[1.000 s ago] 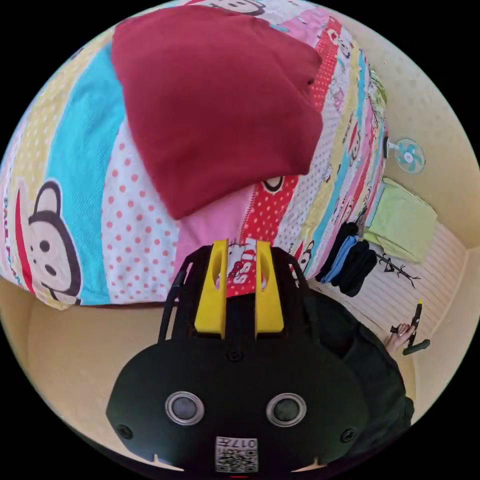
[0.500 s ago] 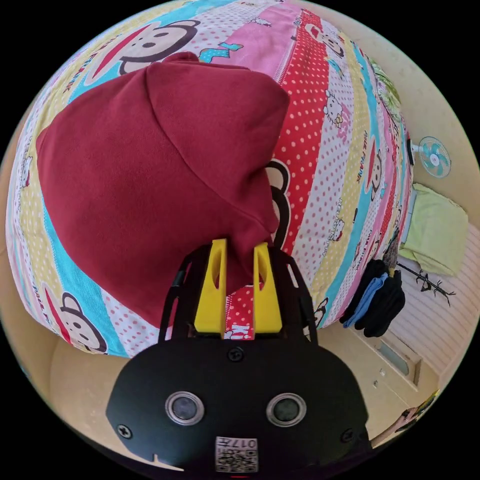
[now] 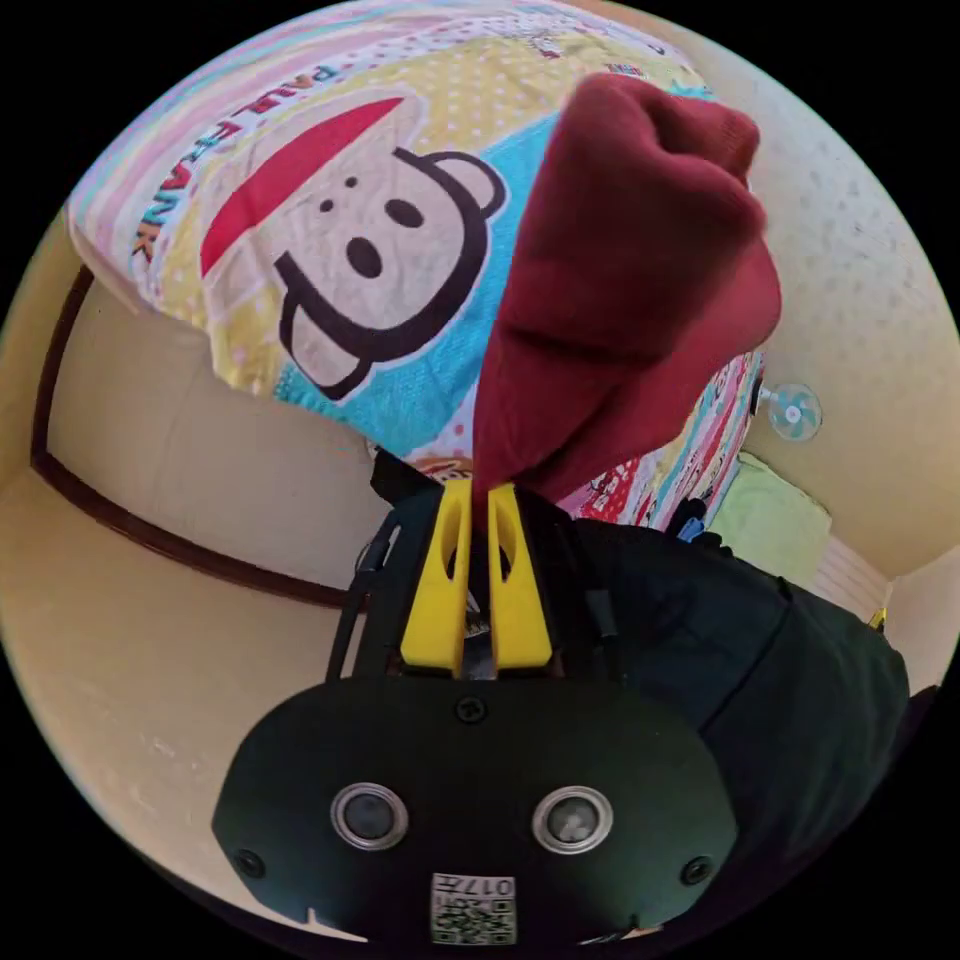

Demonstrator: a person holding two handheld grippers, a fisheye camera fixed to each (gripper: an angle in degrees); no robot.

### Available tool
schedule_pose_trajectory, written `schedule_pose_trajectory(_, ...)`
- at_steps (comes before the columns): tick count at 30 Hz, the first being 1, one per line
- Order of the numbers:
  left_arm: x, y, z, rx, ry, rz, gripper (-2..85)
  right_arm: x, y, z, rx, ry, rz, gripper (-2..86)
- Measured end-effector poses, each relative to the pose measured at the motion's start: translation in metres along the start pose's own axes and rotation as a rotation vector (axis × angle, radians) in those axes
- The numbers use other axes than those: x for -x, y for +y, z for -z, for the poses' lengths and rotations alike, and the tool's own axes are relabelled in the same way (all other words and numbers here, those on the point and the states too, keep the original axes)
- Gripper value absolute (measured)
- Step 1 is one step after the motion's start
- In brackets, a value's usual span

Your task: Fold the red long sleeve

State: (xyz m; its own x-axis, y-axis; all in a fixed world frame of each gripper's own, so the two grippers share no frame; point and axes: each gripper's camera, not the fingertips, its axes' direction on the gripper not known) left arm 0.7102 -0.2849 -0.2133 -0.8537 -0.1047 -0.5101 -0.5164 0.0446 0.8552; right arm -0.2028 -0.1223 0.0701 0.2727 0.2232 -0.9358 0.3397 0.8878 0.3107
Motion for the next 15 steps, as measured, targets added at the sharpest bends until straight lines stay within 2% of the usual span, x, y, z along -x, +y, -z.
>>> schedule_pose_trajectory(3, -0.009, 0.004, 0.002, -0.015, 0.002, 0.046, 4.6, -0.001, 0.001, -0.046, 0.065, -0.056, 0.012, 0.5)
schedule_pose_trajectory(4, -0.014, 0.004, 0.014, -0.080, -0.014, 0.068, 5.4, -0.001, 0.002, -0.053, 0.074, -0.069, 0.014, 0.4)
schedule_pose_trajectory(8, -0.011, -0.015, 0.079, -0.412, 0.120, 0.163, 8.3, 0.003, 0.006, -0.085, 0.104, -0.120, 0.047, 0.4)
schedule_pose_trajectory(10, -0.007, -0.035, 0.096, -0.494, 0.149, 0.189, 8.7, 0.004, 0.008, -0.092, 0.121, -0.112, 0.071, 0.4)
schedule_pose_trajectory(15, -0.022, -0.117, 0.094, -0.496, 0.074, 0.146, 9.5, 0.002, 0.019, -0.090, 0.136, -0.061, 0.106, 0.4)
